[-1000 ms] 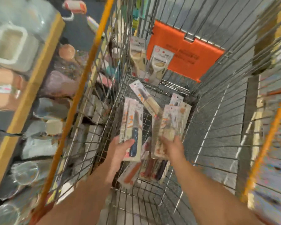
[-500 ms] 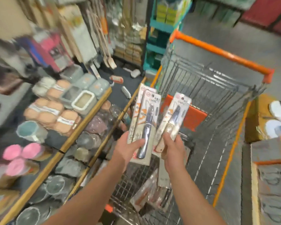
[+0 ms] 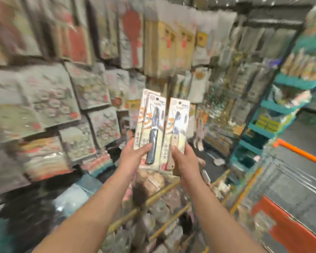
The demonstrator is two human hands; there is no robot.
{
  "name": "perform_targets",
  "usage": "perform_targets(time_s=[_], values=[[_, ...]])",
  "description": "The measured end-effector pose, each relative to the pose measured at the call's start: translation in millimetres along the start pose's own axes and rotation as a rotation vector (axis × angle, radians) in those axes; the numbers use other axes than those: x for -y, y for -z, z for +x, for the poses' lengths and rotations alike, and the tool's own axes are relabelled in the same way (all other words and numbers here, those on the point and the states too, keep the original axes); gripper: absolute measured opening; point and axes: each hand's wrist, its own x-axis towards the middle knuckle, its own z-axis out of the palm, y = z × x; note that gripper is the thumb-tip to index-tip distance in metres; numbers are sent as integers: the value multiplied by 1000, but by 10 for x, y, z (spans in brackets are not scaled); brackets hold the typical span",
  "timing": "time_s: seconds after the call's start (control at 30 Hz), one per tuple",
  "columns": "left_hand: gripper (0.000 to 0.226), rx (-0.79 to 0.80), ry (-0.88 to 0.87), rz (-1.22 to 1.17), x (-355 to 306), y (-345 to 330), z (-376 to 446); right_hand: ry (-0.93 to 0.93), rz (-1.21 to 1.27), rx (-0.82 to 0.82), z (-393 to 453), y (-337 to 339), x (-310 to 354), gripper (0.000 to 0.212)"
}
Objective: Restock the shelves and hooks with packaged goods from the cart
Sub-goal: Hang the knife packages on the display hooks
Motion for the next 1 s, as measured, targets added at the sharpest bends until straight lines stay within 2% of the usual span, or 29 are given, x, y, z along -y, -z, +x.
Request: perform_targets(time_s=[0.07, 0.23, 0.33, 0.43, 0.53, 0.63, 0.7, 0.77, 0.8, 0.9, 1.0], values=[[53, -59, -55, -9, -227, 322, 39, 49, -17, 52, 12, -368, 169, 10], [33, -165, -173, 3, -653, 979, 6, 166, -32, 194, -17, -1094, 406, 12], [31, -224, -237, 12, -884, 1320, -34, 196, -38, 265, 28, -1499, 533, 21], [31, -270, -261, 15, -1096, 1594, -64, 161, -87, 340, 89, -1898, 736, 21], [44, -339, -265, -25, -1297, 1822, -17, 166, -124, 449, 182, -2214, 973, 27], [73, -404, -292, -45, -1475, 2004, 6, 179, -145, 474, 255, -2400, 1248, 32], [85, -424, -316, -37, -1557, 2122, 70, 197, -175, 449, 348, -2498, 1435, 53], [82, -450, -335, -19, -1718, 2121, 40, 235, -210, 420, 459, -2602, 1614, 72], [78, -463, -350, -22, -1794, 2119, 41, 265, -210, 426, 535, -2655, 1707, 70], [64, -493, -377, -11, -1974, 2110, 93, 371, -171, 430, 645, -2748, 2037, 31], [37, -472, -401, 17, -2121, 2093, 160, 443, -123, 433, 760, -2825, 2276, 18]])
